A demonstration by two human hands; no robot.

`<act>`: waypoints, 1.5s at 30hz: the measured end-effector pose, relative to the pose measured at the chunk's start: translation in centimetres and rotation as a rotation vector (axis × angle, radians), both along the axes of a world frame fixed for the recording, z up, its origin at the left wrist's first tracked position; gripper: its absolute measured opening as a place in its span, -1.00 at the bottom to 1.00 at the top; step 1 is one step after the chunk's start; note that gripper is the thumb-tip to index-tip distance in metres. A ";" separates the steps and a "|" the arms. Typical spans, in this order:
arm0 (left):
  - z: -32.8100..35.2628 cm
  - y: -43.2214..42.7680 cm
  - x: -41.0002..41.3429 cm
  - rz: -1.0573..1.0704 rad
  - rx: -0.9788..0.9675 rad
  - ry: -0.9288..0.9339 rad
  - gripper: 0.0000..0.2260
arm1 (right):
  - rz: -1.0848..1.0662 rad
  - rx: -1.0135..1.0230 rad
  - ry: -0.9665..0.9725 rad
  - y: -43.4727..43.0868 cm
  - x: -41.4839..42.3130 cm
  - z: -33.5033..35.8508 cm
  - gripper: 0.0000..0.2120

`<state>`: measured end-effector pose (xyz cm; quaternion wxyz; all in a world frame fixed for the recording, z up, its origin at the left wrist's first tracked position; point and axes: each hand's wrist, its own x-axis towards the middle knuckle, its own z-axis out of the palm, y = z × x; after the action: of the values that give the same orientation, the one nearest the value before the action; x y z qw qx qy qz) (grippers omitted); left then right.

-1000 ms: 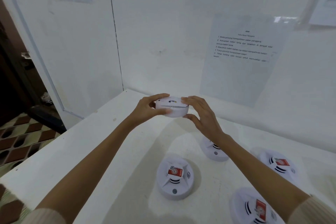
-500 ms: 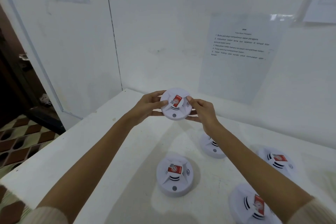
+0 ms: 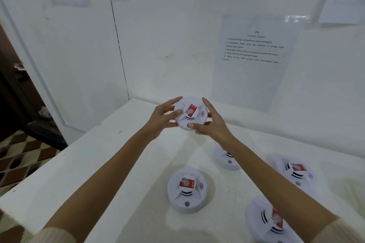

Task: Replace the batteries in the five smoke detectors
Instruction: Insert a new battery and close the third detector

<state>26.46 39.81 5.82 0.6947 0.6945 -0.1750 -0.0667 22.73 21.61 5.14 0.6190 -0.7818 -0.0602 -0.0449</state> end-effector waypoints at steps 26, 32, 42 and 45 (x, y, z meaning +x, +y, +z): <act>0.8 0.3 0.2 -0.159 0.219 -0.299 -0.35 | -0.100 -0.175 -0.190 0.1 -0.2 0.9 -0.14; 0.9 0.3 0.2 -0.155 0.216 -0.306 -0.34 | -0.095 -0.168 -0.191 0.1 -0.1 1.1 -0.14; 0.9 0.2 0.3 -0.145 0.221 -0.309 -0.34 | -0.083 -0.146 -0.199 -0.1 -0.1 1.1 -0.16; 0.8 0.1 0.3 -0.145 0.218 -0.309 -0.34 | -0.079 -0.150 -0.211 -0.1 -0.2 1.2 -0.17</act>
<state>26.75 39.93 6.66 0.5735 0.7533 -0.3206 -0.0279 22.55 21.55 6.33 0.5467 -0.8186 -0.0974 -0.1466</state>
